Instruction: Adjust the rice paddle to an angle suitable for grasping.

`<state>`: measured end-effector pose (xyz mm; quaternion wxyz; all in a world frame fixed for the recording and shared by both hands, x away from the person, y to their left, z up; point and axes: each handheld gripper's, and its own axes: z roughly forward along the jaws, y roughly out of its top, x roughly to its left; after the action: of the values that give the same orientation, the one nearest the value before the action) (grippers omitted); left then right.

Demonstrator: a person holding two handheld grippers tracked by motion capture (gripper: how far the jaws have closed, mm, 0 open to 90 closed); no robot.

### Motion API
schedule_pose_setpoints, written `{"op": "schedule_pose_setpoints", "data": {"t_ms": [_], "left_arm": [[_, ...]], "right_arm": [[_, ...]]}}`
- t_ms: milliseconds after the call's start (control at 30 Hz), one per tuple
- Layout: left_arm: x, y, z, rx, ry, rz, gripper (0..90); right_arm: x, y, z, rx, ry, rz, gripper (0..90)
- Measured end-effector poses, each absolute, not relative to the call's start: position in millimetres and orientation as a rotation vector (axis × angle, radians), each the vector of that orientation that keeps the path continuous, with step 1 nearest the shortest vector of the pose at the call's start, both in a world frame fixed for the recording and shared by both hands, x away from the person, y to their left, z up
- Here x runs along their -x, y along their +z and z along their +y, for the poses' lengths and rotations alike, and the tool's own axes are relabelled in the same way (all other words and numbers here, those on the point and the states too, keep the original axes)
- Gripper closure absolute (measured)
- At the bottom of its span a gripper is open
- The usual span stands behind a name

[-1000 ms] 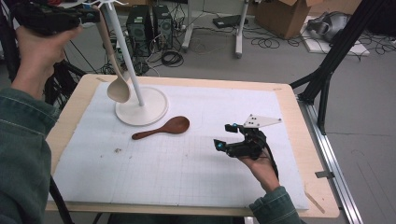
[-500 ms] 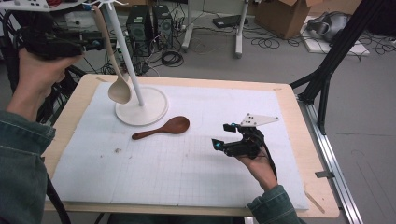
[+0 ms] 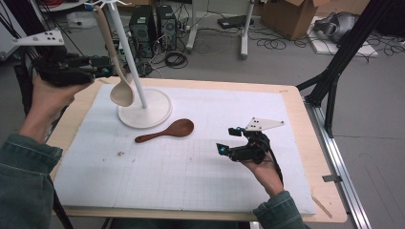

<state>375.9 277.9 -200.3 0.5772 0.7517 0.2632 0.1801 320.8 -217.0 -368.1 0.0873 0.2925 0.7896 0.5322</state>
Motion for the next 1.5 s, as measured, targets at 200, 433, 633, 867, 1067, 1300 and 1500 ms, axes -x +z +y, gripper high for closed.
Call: {"op": "schedule_pose_setpoints", "data": {"t_ms": [200,433,633,867,1067,1300,1500], "left_arm": [[-374,-225,277,-1.765,0.409,0.627,50.2],[-368,-246,277,-1.775,0.417,0.620,48.9],[-361,-267,274,-1.781,0.425,0.591,45.6],[-362,-295,270,-1.816,0.390,0.567,44.2],[-364,-317,265,-1.849,0.362,0.568,44.9],[-367,-340,260,-1.875,0.354,0.574,47.4],[-373,-356,253,-1.906,0.323,0.576,48.0]], "right_arm": [[-317,-373,-219,-0.879,1.575,2.350,18.8],[-314,-379,-219,-0.886,1.561,2.353,18.8],[-311,-380,-218,-0.876,1.559,2.357,18.8],[-307,-382,-221,-0.879,1.547,2.355,18.8],[-308,-385,-223,-0.892,1.534,2.358,18.8],[-307,-387,-223,-0.889,1.519,2.366,18.8],[-307,-389,-225,-0.892,1.515,2.368,18.8]]}}
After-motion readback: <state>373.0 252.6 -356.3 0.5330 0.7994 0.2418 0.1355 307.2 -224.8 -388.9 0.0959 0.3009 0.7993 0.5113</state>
